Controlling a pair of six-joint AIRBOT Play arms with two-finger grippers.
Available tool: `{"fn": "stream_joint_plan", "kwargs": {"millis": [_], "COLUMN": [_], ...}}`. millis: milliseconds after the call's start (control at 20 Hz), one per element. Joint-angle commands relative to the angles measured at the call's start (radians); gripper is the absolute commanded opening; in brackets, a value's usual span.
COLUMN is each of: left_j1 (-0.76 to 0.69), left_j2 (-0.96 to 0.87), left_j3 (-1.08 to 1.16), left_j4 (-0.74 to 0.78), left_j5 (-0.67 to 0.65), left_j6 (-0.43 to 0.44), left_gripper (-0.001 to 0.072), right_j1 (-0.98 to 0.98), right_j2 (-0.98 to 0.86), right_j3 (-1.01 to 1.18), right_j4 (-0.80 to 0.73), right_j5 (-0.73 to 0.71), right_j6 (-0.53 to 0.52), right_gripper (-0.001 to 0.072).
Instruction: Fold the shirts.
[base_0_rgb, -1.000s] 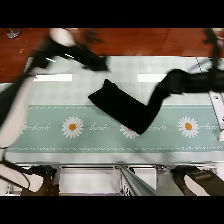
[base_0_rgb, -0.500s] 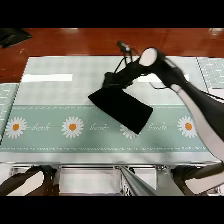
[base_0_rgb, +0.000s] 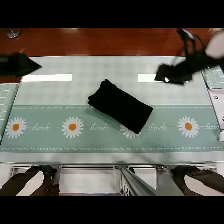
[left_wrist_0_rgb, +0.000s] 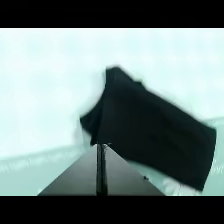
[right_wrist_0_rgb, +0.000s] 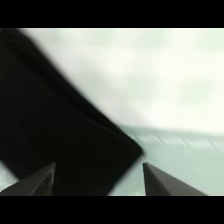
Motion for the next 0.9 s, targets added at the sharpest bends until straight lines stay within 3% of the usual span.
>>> {"fn": "stream_joint_plan", "kwargs": {"millis": [0, 50, 100, 250, 550, 600, 650, 700, 850], "left_j1": [-0.010, -0.017, -0.029, -0.082, -0.140, -0.140, -0.140, -0.140, -0.140], "left_j2": [0.051, 0.069, 0.086, 0.105, 0.105, 0.105, 0.105, 0.105, 0.104], "left_j3": [-0.187, -0.237, -0.285, -0.370, -0.385, -0.385, -0.385, -0.385, -0.385], "left_j4": [-0.053, -0.097, -0.145, -0.191, -0.199, -0.199, -0.199, -0.199, -0.199], "left_j5": [0.012, 0.013, 0.021, 0.065, 0.086, 0.087, 0.087, 0.087, 0.092], "left_j6": [0.016, 0.032, 0.054, 0.076, 0.076, 0.076, 0.076, 0.076, 0.076], "left_gripper": [0.0026, 0.0026, 0.0026, 0.0026, 0.0026, 0.0026, 0.0026, 0.0026, 0.0026], "right_j1": [-0.077, -0.077, -0.077, -0.053, 0.082, 0.095, 0.100, 0.103, 0.071], "right_j2": [0.364, 0.396, 0.394, 0.277, -0.058, -0.102, -0.136, -0.150, -0.148], "right_j3": [-0.658, -0.798, -0.893, -0.917, -0.711, -0.665, -0.613, -0.559, -0.307], "right_j4": [0.030, 0.180, 0.361, 0.666, 0.710, 0.710, 0.711, 0.718, 0.648], "right_j5": [-0.432, -0.540, -0.605, -0.604, -0.526, -0.521, -0.498, -0.475, -0.362], "right_j6": [0.283, 0.280, 0.203, -0.092, -0.176, -0.179, -0.201, -0.257, -0.291], "right_gripper": [0.0622, 0.0621, 0.0613, 0.0612, 0.0609, 0.0527, 0.0216, 0.0031, 0.0026]}}
